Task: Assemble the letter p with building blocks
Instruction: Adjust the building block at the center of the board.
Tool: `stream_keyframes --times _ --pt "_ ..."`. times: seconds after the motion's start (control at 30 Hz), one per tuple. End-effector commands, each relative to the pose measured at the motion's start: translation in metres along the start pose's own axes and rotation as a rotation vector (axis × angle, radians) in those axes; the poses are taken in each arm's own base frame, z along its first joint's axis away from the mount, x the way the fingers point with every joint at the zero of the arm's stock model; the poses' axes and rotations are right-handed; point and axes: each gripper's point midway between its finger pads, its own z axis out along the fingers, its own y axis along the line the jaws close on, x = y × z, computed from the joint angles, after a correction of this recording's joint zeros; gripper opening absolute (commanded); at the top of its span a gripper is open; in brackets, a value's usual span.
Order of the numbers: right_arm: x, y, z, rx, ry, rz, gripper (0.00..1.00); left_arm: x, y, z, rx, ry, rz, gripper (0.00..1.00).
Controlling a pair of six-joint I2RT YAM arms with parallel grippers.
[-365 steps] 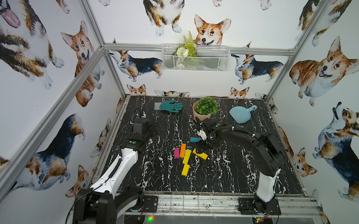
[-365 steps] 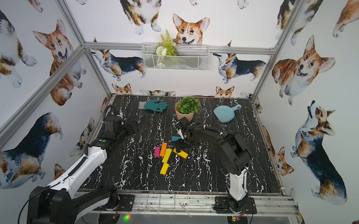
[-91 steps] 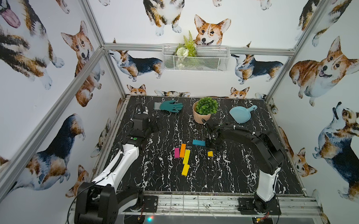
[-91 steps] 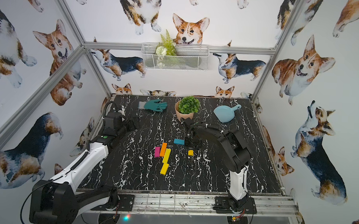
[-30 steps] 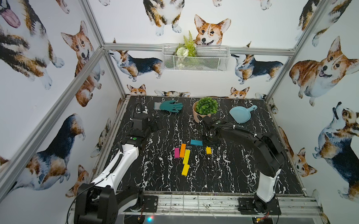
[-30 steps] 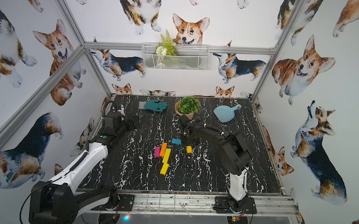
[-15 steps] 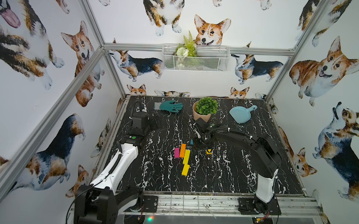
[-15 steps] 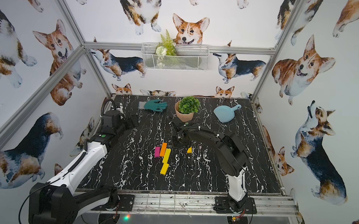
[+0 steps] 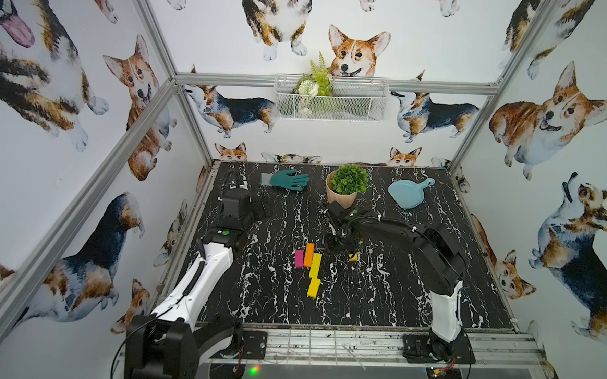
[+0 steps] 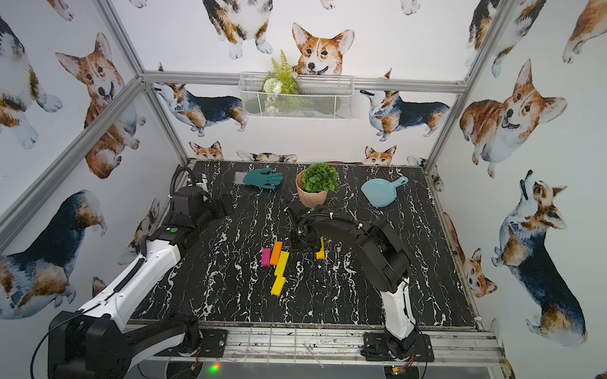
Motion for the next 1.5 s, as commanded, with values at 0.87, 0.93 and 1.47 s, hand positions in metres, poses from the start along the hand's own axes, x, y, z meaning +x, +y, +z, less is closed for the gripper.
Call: stream_keyframes --times 0.87,0.93,1.47 --pt "-0.033 -0.013 -0.027 -0.006 -0.105 -0.003 0.61 0.026 -0.034 0.009 0.198 0.119 0.027 1.00" --pt "-0.035 -0.013 -0.042 -0.013 -0.134 -0.013 0.62 0.037 -0.055 0.011 0.308 0.176 0.025 1.00" --pt "-0.017 -0.093 -0.053 -0.037 -0.130 0.187 0.62 0.130 -0.193 0.013 0.733 0.549 0.152 1.00"
